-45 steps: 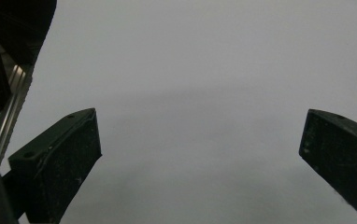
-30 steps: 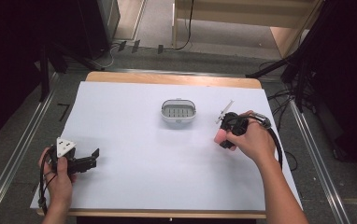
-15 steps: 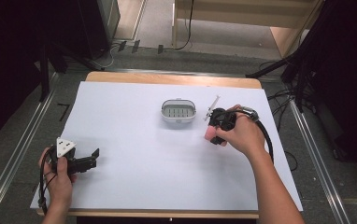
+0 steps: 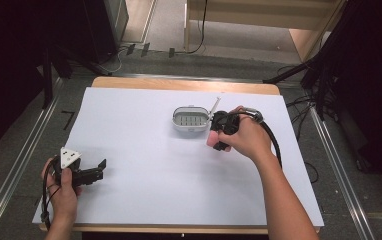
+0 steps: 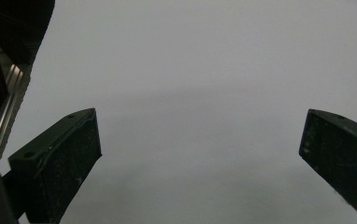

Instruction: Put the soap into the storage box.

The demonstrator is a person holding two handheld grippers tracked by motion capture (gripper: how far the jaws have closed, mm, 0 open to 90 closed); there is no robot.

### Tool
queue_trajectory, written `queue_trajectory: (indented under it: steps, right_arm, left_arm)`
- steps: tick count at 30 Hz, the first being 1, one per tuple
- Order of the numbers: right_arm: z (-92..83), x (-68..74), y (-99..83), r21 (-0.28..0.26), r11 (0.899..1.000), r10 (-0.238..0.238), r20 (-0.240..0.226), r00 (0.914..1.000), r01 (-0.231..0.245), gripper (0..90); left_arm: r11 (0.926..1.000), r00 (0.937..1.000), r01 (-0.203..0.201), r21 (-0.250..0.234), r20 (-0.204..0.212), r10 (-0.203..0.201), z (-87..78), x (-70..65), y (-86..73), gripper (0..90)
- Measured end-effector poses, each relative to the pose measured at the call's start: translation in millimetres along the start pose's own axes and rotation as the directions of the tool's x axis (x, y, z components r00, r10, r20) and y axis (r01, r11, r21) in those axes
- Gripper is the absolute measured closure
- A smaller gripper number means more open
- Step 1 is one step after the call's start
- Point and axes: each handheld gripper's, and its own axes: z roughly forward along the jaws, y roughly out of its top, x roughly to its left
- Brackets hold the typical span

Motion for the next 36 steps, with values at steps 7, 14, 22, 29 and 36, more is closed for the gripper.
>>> queue_trajectory:
  steps: [7, 14, 22, 29, 36]
  right_arm:
    - [0.9, 0.7, 16.9, -0.004, 0.999, -0.038, -0.008, 0.9992, 0.038, 38.4]
    - [1.1, 0.9, 31.2, -0.008, 0.998, -0.060, -0.018, 0.9981, 0.060, 38.4]
    - [-1.6, -1.5, 50.0, -0.027, 0.995, -0.097, -0.022, 0.9951, 0.096, 38.4]
    - [-4.0, -3.8, 64.0, -0.024, 0.993, -0.116, -0.028, 0.9929, 0.115, 38.4]
    - [-4.2, -9.1, 78.1, -0.055, 0.990, -0.134, -0.055, 0.9895, 0.131, 38.4]
  left_arm:
    - [1.0000, 1.0000, 0.003, -0.001, 0.001, -0.003, 0.1, 0.3, 0.0, 0.0]
    - [1.0000, 1.0000, 0.002, -0.002, 0.002, -0.002, 0.1, 0.5, 0.0, 0.0]
    - [1.0000, 1.0000, 0.002, -0.002, 0.002, -0.002, 0.0, 0.7, 0.0, 0.0]
    - [1.0000, 1.0000, 0.006, 0.002, 0.004, -0.006, -0.4, 1.0, 0.2, 0.0]
    - [1.0000, 1.0000, 0.007, 0.003, 0.004, -0.007, -0.6, 1.4, 0.2, 0.0]
